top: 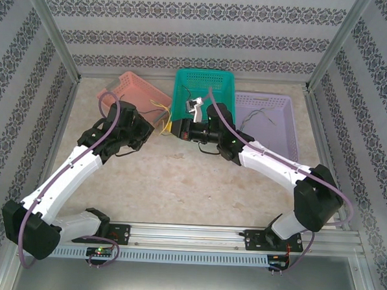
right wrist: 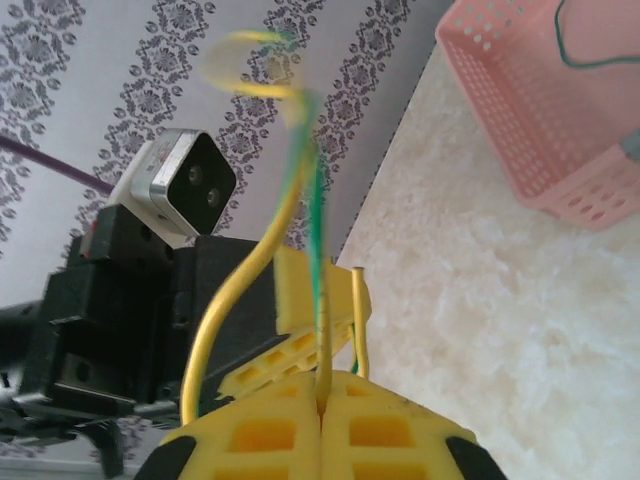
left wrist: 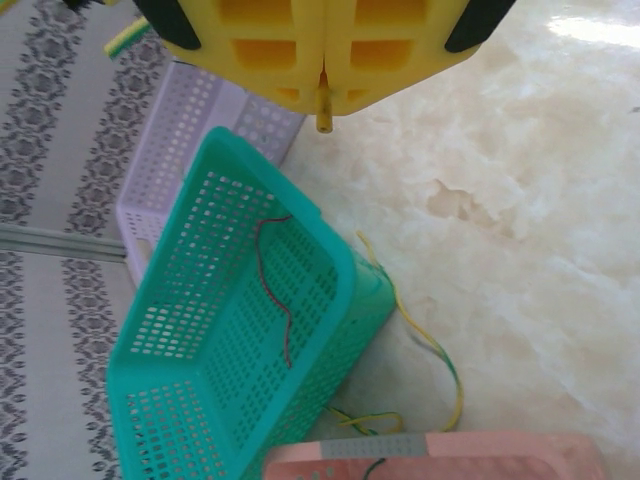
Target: Untangle the cables
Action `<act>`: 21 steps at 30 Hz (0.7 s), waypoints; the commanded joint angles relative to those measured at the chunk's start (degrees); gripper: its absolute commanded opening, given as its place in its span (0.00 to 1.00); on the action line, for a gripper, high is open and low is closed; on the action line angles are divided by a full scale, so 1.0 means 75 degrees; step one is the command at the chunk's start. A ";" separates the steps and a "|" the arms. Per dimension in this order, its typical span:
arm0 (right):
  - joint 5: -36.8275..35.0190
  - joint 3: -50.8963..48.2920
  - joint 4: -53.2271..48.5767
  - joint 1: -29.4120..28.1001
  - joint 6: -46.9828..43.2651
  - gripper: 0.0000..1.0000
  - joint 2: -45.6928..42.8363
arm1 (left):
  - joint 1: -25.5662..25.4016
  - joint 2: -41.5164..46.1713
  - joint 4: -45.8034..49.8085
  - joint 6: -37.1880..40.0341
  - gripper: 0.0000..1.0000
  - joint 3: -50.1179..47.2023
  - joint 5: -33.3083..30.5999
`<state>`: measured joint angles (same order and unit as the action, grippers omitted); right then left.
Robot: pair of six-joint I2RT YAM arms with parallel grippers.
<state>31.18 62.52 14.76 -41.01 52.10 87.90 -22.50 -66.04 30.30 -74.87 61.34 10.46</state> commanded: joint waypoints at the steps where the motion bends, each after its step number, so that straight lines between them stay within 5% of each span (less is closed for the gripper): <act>1: -0.0367 0.0048 -0.0057 -0.0094 -0.0685 0.00 -0.0006 | -0.0027 0.0052 -0.0857 -0.0604 0.00 -0.0036 0.0337; 10: -0.2440 -0.0308 -0.0180 -0.0411 -0.2787 0.00 -0.0200 | -0.0274 -0.0209 -0.1617 -0.1425 0.00 0.0433 0.1021; 19: -0.1483 0.0198 0.0644 -0.0489 -0.2550 0.00 0.0352 | -0.0978 -0.0502 -0.2338 -0.2025 0.00 0.0135 0.0933; 21: -0.1310 0.0100 0.0776 -0.0445 -0.2534 0.00 0.0255 | -0.1028 -0.0474 -0.2310 -0.2063 0.16 0.0120 0.0913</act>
<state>16.95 61.95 15.27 -43.22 33.89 89.91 -27.68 -68.84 18.65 -87.92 62.28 14.50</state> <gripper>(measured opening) 0.057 0.102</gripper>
